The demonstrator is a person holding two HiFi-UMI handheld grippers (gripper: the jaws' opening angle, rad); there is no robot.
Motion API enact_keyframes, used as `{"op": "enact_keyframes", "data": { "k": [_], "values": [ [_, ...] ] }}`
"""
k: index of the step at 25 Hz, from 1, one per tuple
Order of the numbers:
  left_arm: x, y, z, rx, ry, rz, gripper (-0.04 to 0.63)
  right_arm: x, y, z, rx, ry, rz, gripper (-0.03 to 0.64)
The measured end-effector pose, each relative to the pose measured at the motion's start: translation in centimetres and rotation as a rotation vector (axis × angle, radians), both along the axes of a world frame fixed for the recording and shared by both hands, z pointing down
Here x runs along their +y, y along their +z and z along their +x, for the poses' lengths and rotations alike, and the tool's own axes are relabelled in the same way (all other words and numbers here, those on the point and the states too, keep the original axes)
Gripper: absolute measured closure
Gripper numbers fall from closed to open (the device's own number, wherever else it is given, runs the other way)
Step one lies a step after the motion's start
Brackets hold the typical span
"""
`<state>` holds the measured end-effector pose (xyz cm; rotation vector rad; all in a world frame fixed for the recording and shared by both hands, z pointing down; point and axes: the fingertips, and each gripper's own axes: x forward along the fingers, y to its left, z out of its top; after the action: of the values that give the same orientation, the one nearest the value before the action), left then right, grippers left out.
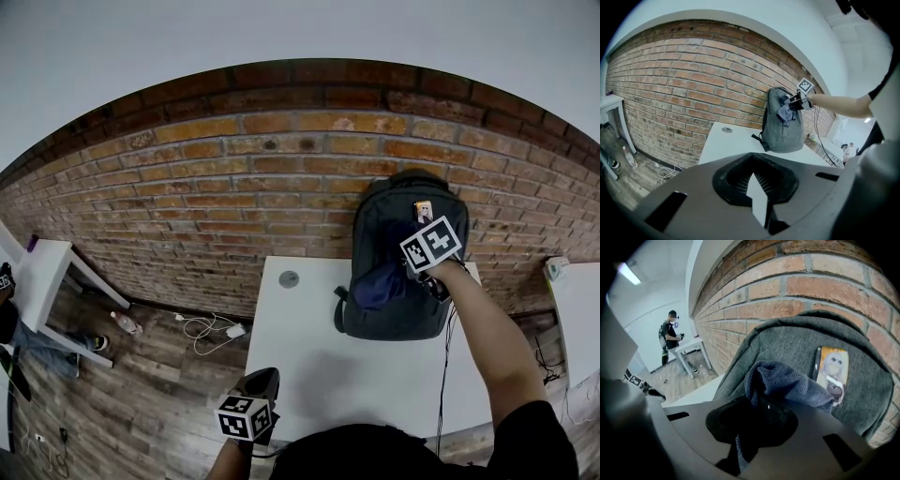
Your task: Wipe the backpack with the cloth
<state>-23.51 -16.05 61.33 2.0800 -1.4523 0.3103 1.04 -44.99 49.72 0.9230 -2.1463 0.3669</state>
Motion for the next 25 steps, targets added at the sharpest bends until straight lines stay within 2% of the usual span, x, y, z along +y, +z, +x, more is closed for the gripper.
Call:
{"op": "enact_keyframes", "data": {
  "k": [5, 14, 19, 25],
  "values": [
    [0.2, 0.0, 0.5, 0.0, 0.008, 0.002, 0.598, 2.6, 2.1, -0.1, -0.012, -0.024, -0.031, 0.577],
    [0.7, 0.5, 1.8, -0.007, 0.038, -0.007, 0.598, 7.5, 5.8, -0.2, -0.102, -0.067, -0.081, 0.577],
    [0.4, 0.0, 2.1, -0.015, 0.048, -0.001, 0.598, 10.3, 8.1, -0.3, -0.081, -0.102, -0.044, 0.577],
    [0.4, -0.1, 2.2, -0.019, 0.052, 0.001, 0.598, 14.0, 11.1, -0.4, -0.085, -0.126, -0.101, 0.577]
  ]
}}
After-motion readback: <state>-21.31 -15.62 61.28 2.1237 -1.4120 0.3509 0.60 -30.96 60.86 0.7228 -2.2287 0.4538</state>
